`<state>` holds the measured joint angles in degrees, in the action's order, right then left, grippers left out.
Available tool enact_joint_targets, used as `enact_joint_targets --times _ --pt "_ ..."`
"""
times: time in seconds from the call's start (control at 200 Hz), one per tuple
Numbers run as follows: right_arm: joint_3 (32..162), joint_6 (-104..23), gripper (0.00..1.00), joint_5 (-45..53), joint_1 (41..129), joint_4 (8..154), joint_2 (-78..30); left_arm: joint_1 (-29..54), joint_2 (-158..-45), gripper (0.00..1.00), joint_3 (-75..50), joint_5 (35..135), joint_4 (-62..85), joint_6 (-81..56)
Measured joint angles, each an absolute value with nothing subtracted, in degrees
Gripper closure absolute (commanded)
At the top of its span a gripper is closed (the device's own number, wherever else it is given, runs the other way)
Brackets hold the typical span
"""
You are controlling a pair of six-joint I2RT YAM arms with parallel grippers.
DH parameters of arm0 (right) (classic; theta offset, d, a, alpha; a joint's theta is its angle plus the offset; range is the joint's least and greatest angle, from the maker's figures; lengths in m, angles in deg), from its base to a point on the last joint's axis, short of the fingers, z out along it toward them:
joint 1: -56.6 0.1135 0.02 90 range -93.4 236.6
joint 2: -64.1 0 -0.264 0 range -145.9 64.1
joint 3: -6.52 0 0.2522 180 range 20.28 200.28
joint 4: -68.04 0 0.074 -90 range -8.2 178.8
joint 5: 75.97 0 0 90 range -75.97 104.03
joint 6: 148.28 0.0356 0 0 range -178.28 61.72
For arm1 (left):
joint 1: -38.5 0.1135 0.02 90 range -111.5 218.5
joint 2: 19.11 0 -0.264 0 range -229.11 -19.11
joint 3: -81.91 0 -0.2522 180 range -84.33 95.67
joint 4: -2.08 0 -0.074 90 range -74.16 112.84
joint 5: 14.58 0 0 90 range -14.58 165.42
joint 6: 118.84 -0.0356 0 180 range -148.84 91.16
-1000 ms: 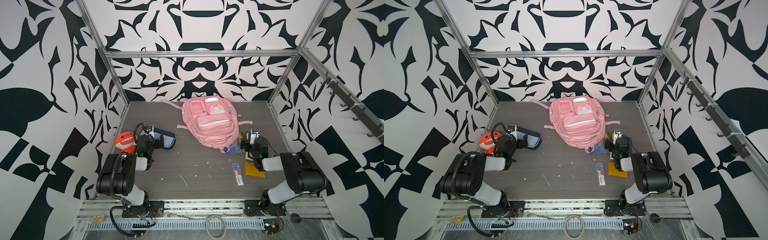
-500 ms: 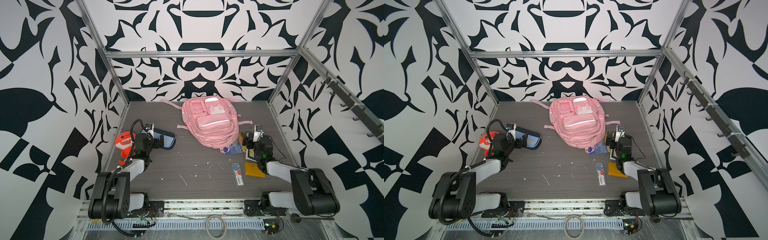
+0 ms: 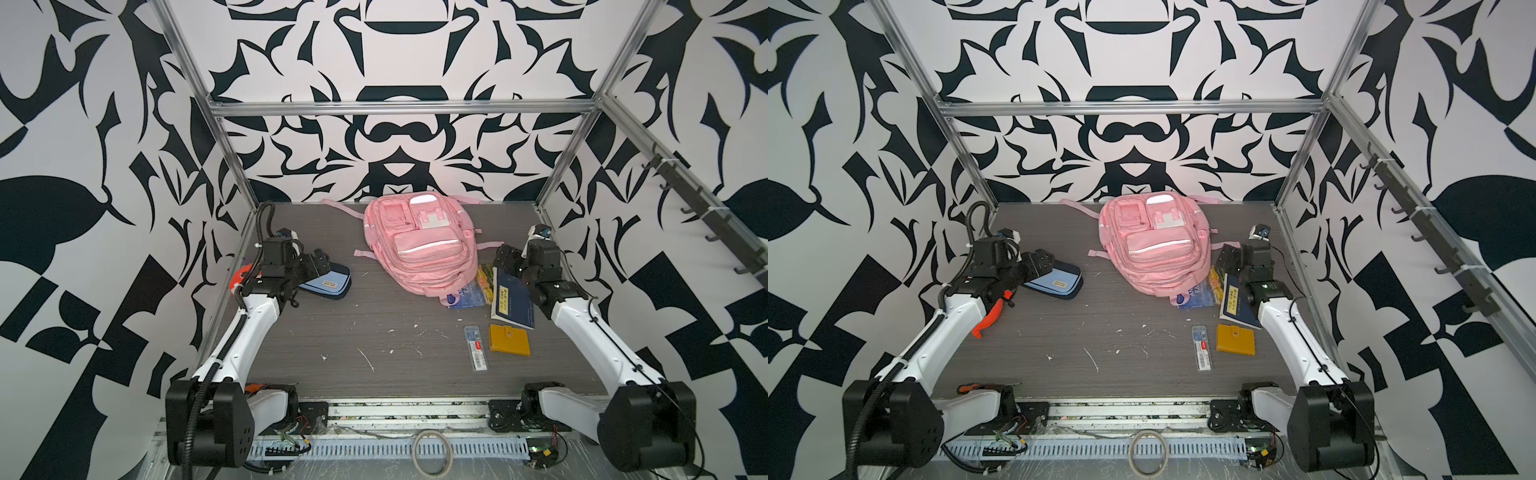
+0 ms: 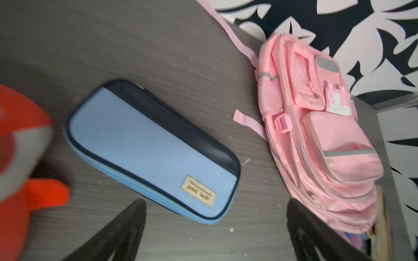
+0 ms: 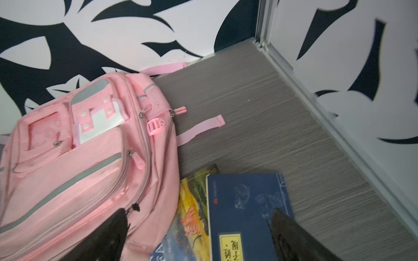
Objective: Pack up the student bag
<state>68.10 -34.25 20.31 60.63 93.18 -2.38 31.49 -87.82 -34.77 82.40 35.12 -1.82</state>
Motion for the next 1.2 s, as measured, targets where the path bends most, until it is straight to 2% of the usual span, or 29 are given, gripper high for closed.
enact_joint_targets --times 0.155,0.31,0.455,0.655,0.8,0.985,1.12,1.195 --pt "70.1 -29.1 0.0 14.2 61.4 100.8 -4.6 21.4 -90.0 0.01 -32.7 86.3 40.7 3.9" --pt "72.9 -25.3 0.02 10.3 62.6 105.5 -7.7 13.1 -98.1 0.01 -25.4 89.7 41.6 9.9" --pt "75.5 -23.2 0.02 9.0 64.4 107.2 -8.9 9.5 -106.1 0.01 -19.3 91.6 40.5 14.9" --pt "77.1 -20.9 0.04 8.5 66.2 108.4 -9.3 9.0 -116.7 0.0 -12.3 92.1 37.4 21.7" --pt "77.8 -20.5 0.05 8.5 67.8 108.8 -10.6 10.1 -122.5 0.09 -12.0 93.2 32.2 29.0" --pt "78.5 -20.5 0.09 8.6 70.3 109.1 -12.6 10.6 -130.9 0.14 -9.6 93.7 27.8 34.8" --pt "79.5 -20.7 0.16 8.6 70.6 109.6 -13.1 10.5 -134.4 0.39 -8.0 94.5 25.0 37.3" --pt "80.1 -20.7 0.18 8.6 70.6 109.5 -13.2 10.4 -134.6 0.47 -8.1 94.7 23.4 38.1"
